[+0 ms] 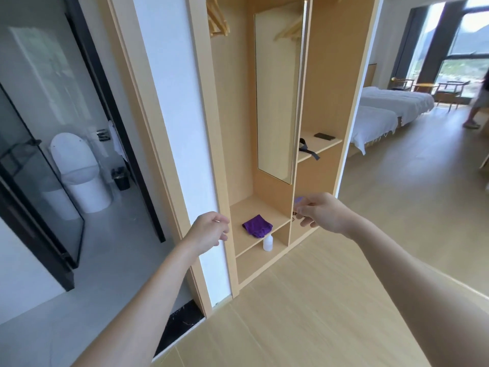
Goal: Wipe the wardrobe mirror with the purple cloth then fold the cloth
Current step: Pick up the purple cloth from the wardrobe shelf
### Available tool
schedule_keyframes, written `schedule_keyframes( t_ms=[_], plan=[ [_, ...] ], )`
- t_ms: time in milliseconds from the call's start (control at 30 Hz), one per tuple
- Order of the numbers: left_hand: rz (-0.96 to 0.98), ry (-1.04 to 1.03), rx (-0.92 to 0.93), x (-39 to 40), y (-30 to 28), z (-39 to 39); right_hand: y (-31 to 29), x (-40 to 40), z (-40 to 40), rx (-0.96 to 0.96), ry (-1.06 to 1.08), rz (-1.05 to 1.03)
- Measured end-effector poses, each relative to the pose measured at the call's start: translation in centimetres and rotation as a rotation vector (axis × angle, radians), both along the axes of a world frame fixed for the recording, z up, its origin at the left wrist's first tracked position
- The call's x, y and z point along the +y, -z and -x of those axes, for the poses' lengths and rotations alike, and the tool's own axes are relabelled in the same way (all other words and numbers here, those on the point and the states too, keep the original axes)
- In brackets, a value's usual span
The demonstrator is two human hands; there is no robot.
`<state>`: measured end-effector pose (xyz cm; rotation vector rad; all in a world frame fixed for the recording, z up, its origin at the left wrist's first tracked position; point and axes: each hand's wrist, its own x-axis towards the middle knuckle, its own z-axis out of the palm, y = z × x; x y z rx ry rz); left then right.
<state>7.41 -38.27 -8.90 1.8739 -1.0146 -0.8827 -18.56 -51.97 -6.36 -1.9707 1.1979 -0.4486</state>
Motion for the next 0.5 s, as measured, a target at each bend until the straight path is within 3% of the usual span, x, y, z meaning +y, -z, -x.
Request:
schedule_keyframes(
  t_ms=[233,500],
  plan=[
    [0.026,0.104,-0.032,-13.2,0.2,-2.6,-0.4,-6.8,2.3,-0.054,0.222,0.011],
    [-0.085,0.185,0.022,-25.4,5.8,-1.2,5.8,-16.7,4.7,-0.04,0.298,-0.129]
  ],
)
